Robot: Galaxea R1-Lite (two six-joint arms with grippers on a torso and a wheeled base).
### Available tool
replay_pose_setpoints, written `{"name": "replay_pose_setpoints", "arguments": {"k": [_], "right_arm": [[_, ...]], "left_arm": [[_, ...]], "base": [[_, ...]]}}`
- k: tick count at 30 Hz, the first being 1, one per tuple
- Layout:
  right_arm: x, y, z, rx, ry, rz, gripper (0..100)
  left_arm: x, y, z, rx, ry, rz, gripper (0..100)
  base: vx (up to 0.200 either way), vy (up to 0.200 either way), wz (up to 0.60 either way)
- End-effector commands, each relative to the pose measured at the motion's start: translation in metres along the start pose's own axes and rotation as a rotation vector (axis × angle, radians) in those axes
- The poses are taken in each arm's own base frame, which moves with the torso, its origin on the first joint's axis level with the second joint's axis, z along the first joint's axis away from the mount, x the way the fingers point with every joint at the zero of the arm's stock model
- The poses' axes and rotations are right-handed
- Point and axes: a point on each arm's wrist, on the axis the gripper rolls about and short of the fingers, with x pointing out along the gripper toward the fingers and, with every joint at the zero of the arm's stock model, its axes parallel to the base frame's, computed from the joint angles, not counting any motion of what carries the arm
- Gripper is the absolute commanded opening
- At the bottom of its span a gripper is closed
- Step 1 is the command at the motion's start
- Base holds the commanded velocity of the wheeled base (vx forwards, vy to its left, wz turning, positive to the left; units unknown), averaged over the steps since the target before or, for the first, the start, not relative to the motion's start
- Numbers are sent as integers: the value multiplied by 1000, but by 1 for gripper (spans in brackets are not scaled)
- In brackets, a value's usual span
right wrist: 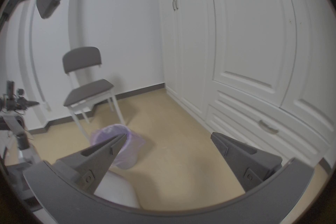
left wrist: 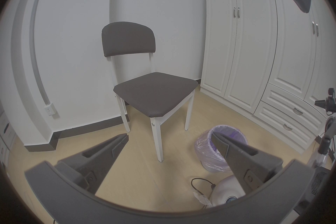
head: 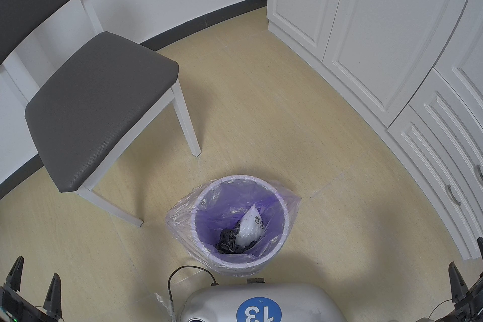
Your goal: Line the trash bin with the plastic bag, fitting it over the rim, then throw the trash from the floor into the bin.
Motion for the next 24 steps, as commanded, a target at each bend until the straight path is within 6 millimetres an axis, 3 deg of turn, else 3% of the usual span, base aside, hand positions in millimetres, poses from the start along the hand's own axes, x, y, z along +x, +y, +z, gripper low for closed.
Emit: {"name": "replay_pose_setpoints", "arguments": {"k": [1, 24], "right_arm": [[0, -2, -9, 44, 41, -114, 100], [0, -1, -9, 13, 40, -60, 100]], "left_arm": [[0, 0, -5, -10, 2, 2, 100], [0, 0, -5, 2, 5, -1, 100]], "base": [[0, 0, 0], [0, 0, 0]]}}
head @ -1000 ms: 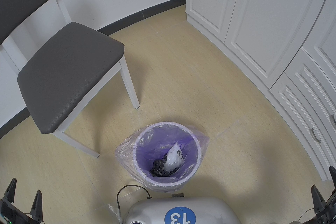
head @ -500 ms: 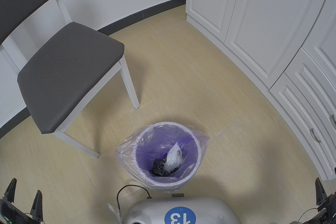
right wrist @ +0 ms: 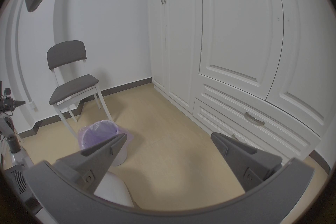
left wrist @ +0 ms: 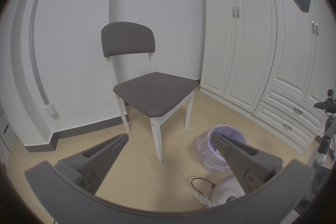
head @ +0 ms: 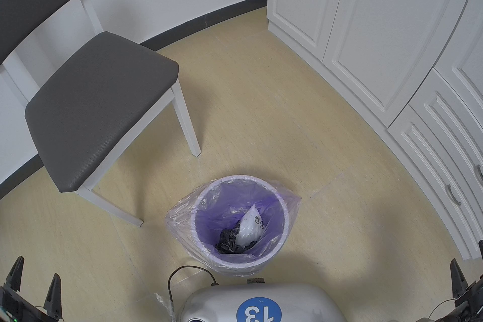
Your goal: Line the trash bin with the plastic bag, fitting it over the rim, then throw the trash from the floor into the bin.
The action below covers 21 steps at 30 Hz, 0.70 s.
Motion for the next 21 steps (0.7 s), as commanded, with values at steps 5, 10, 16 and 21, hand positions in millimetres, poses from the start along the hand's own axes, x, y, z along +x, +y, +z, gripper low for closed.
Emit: {"name": "replay_pose_setpoints", "arguments": {"k": [5, 10, 16, 21], "right_arm": [[0, 0, -5, -1, 1, -3, 100], [0, 0, -5, 10, 0, -13, 100], [0, 0, -5, 13, 0, -16, 100], [0, 0, -5, 10, 0, -11, 100]], "left_arm": [[0, 0, -5, 0, 3, 2, 100], [0, 0, -5, 0, 3, 2, 100], [0, 0, -5, -2, 3, 0, 100], [0, 0, -5, 0, 3, 0, 100]], "base": [[0, 0, 0], [0, 0, 0], [0, 0, 0], [0, 0, 0]]}}
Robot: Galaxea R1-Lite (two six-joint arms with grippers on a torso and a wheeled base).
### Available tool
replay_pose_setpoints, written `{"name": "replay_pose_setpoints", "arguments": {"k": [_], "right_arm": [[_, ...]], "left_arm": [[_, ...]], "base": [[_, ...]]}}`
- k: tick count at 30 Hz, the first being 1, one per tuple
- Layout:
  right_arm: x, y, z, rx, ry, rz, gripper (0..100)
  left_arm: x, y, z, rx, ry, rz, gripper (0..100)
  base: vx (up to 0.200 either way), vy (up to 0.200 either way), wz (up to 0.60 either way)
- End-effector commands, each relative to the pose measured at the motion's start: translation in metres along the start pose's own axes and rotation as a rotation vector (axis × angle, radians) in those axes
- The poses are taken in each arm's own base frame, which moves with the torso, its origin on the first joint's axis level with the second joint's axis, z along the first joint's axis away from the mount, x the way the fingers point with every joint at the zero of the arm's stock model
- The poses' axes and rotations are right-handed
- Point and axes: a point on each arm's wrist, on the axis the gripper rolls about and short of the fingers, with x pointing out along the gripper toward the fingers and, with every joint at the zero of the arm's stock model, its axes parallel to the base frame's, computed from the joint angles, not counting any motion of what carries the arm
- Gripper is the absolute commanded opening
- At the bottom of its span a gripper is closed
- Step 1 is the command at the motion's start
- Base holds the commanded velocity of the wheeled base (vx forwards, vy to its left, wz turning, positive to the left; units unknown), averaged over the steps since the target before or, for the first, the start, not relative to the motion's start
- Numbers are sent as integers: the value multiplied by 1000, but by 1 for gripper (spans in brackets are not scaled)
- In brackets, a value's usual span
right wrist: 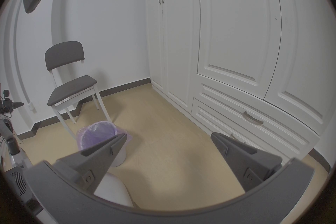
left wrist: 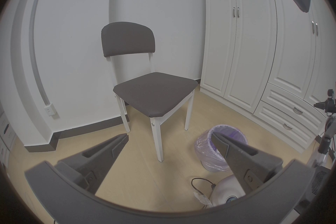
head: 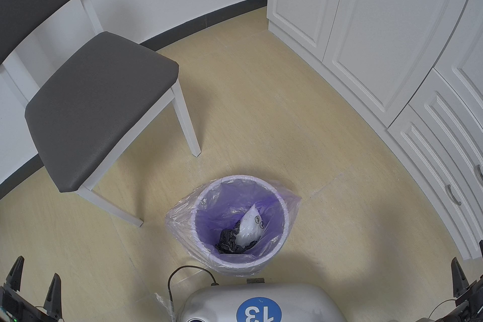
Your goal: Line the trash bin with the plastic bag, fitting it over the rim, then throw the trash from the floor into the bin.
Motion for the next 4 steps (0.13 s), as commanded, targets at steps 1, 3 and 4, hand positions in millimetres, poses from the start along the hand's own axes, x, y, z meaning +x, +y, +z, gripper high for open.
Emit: {"name": "replay_pose_setpoints", "arguments": {"k": [1, 3, 4], "right_arm": [[0, 0, -5, -1, 2, 2, 100], [0, 0, -5, -1, 2, 2, 100], [0, 0, -5, -1, 2, 3, 100]], "left_arm": [[0, 0, -5, -1, 3, 0, 100], [0, 0, -5, -1, 3, 2, 100], [0, 0, -5, -1, 4, 2, 100]], "base": [[0, 0, 0], [0, 0, 0], [0, 0, 0]]}}
